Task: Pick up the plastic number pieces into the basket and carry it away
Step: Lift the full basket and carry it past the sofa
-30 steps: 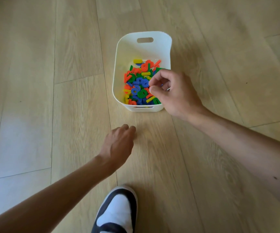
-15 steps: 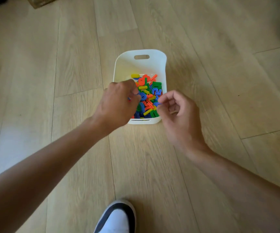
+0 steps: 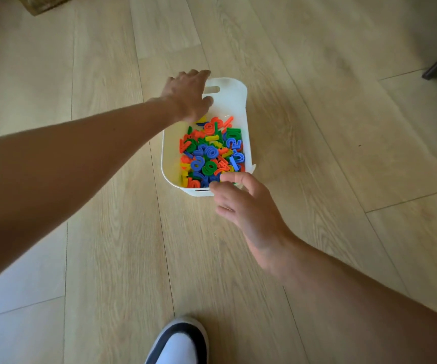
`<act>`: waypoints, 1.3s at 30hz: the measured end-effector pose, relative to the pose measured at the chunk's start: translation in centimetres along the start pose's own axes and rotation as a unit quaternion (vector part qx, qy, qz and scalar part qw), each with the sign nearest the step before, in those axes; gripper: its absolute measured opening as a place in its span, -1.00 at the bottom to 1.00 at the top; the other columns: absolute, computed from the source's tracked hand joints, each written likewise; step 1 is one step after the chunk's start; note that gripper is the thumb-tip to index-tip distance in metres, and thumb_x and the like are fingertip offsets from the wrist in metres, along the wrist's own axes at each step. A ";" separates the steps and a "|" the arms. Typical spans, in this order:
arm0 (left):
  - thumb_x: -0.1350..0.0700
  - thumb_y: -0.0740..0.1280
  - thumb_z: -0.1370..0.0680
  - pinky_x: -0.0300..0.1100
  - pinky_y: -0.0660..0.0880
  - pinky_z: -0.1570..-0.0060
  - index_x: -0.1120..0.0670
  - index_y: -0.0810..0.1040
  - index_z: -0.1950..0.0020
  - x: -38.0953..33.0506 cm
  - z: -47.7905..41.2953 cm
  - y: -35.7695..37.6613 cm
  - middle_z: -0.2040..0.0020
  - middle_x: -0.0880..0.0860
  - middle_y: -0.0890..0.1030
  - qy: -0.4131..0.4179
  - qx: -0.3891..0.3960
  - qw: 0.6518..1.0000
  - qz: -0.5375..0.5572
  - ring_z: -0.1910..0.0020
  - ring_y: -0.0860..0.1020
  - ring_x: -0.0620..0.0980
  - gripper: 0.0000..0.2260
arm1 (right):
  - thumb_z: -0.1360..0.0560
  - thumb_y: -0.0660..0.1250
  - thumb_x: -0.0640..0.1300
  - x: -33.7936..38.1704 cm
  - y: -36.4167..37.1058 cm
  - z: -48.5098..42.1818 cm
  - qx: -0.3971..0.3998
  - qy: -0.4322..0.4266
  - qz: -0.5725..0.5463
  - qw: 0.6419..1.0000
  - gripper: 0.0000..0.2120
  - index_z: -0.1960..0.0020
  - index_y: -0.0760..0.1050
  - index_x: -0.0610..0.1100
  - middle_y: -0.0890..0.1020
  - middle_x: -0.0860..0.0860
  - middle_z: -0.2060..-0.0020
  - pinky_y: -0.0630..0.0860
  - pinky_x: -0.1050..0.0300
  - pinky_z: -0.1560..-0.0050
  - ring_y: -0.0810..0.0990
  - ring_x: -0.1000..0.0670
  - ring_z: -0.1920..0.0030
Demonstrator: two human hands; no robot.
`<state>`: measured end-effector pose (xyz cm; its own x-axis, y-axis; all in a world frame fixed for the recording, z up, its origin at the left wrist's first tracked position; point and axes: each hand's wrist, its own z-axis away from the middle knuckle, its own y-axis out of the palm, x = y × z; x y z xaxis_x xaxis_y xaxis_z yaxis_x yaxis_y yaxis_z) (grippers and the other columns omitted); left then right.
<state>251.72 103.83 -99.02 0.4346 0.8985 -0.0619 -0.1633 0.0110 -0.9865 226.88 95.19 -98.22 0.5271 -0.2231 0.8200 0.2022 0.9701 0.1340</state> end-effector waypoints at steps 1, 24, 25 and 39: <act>-0.06 0.18 -0.63 0.13 0.25 -0.39 0.06 0.17 -0.57 0.0 -0.2 -0.2 -0.49 0.16 0.35 -0.006 -0.006 1.000 -0.004 -0.45 0.32 0.23 -0.46 | -0.20 0.46 0.18 0.3 -0.3 -0.4 -0.005 0.005 -0.005 1.000 -0.45 -0.16 0.52 0.06 0.64 -0.01 -0.11 0.52 -0.08 -0.28 0.63 0.02 -0.14; 0.08 0.29 -0.49 -0.15 0.37 0.16 0.24 0.58 -0.02 -1.9 6.1 -1.1 0.10 0.15 0.53 -0.249 0.005 0.847 0.469 0.16 0.44 0.07 -0.75 | -0.49 0.36 -0.08 7.6 -10.3 -4.8 -0.230 -0.033 0.118 0.965 -0.87 -0.01 0.53 -0.10 0.59 0.07 0.23 0.39 0.32 0.43 0.57 0.20 0.33; 0.08 0.29 -0.45 -0.12 0.36 0.14 0.21 0.56 0.07 -2.5 6.7 -2.4 0.11 0.15 0.52 -0.251 0.001 0.839 0.483 0.17 0.43 0.08 -0.79 | -0.47 0.37 -0.07 8.6 -10.1 -3.8 -0.242 -0.035 0.112 0.963 -0.78 -0.09 0.51 -0.10 0.61 0.05 0.16 0.38 0.28 0.39 0.57 0.17 0.27; 0.09 0.27 -0.54 0.06 0.52 -0.16 0.09 0.40 -0.39 -14.3 22.8 -43.9 -0.26 0.19 0.54 -0.283 0.084 0.877 0.379 -0.19 0.52 0.22 -0.58 | -0.47 0.35 -0.11 38.3 -7.5 29.0 -0.308 0.000 0.171 0.936 -0.56 -0.34 0.40 -0.05 0.56 -0.09 -0.20 0.52 0.05 -0.15 0.57 -0.04 -0.20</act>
<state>232.44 100.51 -51.35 -0.3567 0.7494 -0.5578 -0.3633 -0.6614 -0.6562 221.65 82.11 -51.71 0.6480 0.0894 0.7564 0.4590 0.7467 -0.4815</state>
